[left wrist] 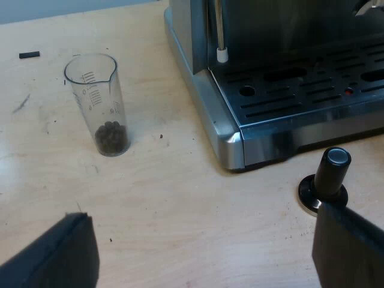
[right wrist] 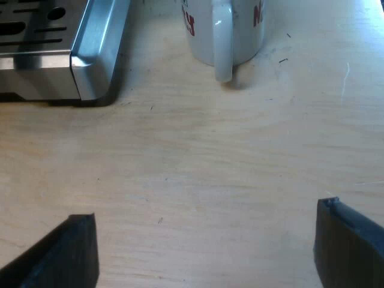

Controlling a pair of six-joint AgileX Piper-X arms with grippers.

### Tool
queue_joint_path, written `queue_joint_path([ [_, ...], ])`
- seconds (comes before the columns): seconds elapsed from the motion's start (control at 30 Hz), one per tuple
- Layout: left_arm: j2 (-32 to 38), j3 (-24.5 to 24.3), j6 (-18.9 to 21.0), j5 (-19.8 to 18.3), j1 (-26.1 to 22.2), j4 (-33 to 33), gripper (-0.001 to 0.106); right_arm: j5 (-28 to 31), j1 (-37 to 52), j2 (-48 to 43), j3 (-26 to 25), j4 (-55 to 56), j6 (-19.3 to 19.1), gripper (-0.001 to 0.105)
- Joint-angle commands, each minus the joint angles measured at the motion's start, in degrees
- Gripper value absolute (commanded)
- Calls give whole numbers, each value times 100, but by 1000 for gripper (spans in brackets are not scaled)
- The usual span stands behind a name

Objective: Pour the beans into the coffee machine

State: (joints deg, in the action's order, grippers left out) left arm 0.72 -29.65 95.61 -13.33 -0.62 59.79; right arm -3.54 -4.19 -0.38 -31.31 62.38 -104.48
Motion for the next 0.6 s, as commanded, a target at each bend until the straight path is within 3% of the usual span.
queue_joint_path([
  [0.03,219,-21,7,73,8,-73,86,-17,21,-254,-35,-54,-26,79],
  [0.37,55,-373,76,115,8,-57,86,-17,-15,-97,-308,-44,-87,79],
  [0.6,-446,-707,76,115,8,-57,86,-413,-13,698,-966,-47,-103,79],
])
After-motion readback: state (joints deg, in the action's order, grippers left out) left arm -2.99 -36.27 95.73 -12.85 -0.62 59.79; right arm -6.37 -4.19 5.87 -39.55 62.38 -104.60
